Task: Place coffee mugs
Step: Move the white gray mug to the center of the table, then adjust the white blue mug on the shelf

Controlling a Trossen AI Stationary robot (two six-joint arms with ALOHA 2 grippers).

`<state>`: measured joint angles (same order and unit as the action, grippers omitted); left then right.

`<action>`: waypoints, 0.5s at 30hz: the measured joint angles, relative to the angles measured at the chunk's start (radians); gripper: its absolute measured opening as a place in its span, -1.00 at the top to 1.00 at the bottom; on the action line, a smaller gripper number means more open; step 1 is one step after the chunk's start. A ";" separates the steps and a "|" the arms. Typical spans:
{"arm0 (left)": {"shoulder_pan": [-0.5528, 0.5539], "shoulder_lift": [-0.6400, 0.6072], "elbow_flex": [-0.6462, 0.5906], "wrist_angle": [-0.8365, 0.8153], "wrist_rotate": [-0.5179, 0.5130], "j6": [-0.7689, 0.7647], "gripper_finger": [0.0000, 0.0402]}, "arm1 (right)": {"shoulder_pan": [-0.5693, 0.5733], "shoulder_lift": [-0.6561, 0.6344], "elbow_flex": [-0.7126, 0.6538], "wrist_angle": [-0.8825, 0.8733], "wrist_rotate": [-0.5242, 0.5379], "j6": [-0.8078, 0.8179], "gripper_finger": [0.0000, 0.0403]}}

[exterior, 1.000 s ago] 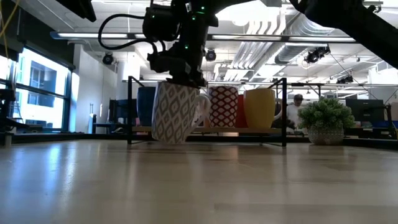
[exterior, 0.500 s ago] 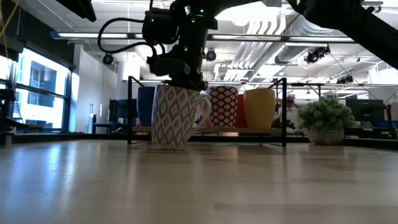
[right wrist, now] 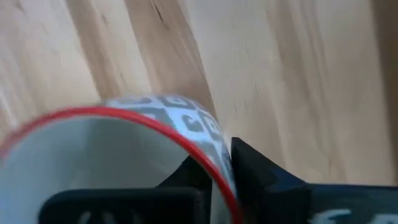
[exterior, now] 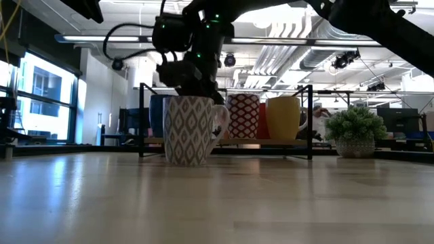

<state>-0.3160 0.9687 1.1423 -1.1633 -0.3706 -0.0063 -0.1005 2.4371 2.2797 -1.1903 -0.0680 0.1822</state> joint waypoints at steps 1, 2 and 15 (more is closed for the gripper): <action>0.000 0.000 0.000 -0.001 0.000 0.000 0.40 | -0.002 0.000 0.012 0.002 -0.008 0.007 0.79; 0.000 0.000 0.000 0.000 0.000 0.000 0.40 | -0.005 -0.002 0.022 0.006 -0.013 0.024 0.74; 0.000 0.000 0.000 0.000 0.000 0.001 0.40 | 0.027 -0.087 0.072 -0.099 -0.014 0.046 0.38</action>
<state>-0.3158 0.9686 1.1423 -1.1637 -0.3706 -0.0053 -0.0739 2.3496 2.3512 -1.2896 -0.0825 0.2280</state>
